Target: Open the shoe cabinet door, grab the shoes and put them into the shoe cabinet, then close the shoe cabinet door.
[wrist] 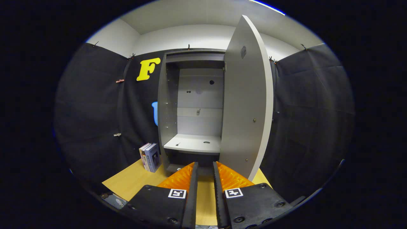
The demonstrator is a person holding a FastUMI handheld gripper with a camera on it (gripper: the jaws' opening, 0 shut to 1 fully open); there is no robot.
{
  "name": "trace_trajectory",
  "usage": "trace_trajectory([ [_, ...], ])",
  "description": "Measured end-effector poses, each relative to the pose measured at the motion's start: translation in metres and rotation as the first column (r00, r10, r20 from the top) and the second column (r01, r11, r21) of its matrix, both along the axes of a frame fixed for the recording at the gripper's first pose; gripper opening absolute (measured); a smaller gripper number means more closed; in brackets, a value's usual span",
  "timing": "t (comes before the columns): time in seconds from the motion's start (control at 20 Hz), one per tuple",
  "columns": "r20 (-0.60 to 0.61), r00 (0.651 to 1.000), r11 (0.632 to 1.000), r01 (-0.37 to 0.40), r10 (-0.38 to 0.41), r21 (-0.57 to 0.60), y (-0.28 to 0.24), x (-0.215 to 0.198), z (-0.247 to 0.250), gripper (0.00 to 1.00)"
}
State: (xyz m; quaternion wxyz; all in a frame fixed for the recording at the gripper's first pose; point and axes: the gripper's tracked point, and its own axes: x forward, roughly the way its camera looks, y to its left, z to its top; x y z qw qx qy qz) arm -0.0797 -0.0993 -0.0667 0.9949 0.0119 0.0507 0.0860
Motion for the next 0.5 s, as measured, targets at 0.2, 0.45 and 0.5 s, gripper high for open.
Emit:
trace_trajectory([
  [0.2,-0.119,0.991,0.998,-0.063,0.063,0.008,0.03,0.002,-0.048,0.29],
  [0.45,-0.315,0.943,0.994,-0.112,0.109,0.01,0.072,0.013,-0.134,0.3],
  [0.5,-0.354,0.928,0.992,-0.123,0.117,0.007,0.08,0.013,-0.15,0.3],
])
